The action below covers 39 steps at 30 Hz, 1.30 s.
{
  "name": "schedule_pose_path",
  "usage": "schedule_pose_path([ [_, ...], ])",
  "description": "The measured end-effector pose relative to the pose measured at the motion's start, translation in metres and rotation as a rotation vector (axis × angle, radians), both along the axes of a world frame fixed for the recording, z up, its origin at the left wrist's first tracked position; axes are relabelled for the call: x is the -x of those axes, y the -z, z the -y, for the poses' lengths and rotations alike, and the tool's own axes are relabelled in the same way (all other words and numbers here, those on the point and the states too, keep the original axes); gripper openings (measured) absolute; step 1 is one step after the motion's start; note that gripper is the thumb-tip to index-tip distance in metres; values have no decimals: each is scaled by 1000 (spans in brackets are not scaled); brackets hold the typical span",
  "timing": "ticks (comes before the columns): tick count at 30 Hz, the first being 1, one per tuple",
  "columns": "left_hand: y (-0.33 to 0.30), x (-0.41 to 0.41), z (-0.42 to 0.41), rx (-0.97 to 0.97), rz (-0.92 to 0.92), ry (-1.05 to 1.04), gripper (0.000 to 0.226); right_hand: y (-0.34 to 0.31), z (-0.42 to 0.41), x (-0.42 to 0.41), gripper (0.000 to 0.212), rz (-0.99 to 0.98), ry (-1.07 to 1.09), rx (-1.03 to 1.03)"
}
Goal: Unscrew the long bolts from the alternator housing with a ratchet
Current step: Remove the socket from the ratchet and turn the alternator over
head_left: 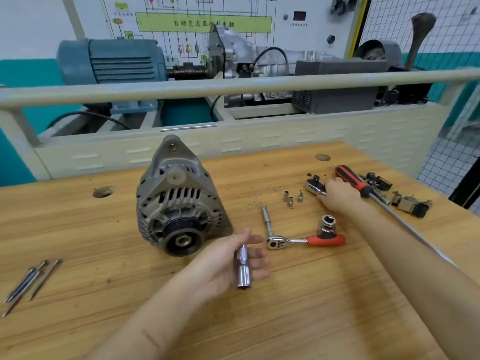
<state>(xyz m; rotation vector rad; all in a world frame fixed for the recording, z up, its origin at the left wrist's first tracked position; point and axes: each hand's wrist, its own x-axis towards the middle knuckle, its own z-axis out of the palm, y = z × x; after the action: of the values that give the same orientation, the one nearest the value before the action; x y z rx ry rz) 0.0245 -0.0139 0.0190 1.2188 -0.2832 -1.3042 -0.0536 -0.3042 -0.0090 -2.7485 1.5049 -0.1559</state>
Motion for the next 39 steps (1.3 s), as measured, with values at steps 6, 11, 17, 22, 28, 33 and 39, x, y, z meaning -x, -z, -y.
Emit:
schedule_pose_path([
  [6, 13, 0, -5, -123, 138, 38, 40, 7, 1, 4, 41, -80, 4, 46],
  [11, 14, -1, -8, -92, 183, -7, 14, 2, 8, 11, 33, -91, -26, -7],
  [17, 20, 0, -10, -89, 176, 21, 16, -3, 11, 24, 30, 2, -71, -134],
  [22, 26, -6, -11, -82, 195, 30, 16, -1, 14, 32, 30, 347, -37, -232],
  [28, 21, -5, -11, 9, 464, 120, 13, -23, 6, 43, 33, 858, -69, -635],
  [33, 16, 0, -16, 143, 967, 217, 15, -68, -45, 46, 43, 901, -213, -1047],
  [39, 4, 1, -25, 259, 1282, 23, 27, -95, -152, 47, 49, 565, -546, -1321],
])
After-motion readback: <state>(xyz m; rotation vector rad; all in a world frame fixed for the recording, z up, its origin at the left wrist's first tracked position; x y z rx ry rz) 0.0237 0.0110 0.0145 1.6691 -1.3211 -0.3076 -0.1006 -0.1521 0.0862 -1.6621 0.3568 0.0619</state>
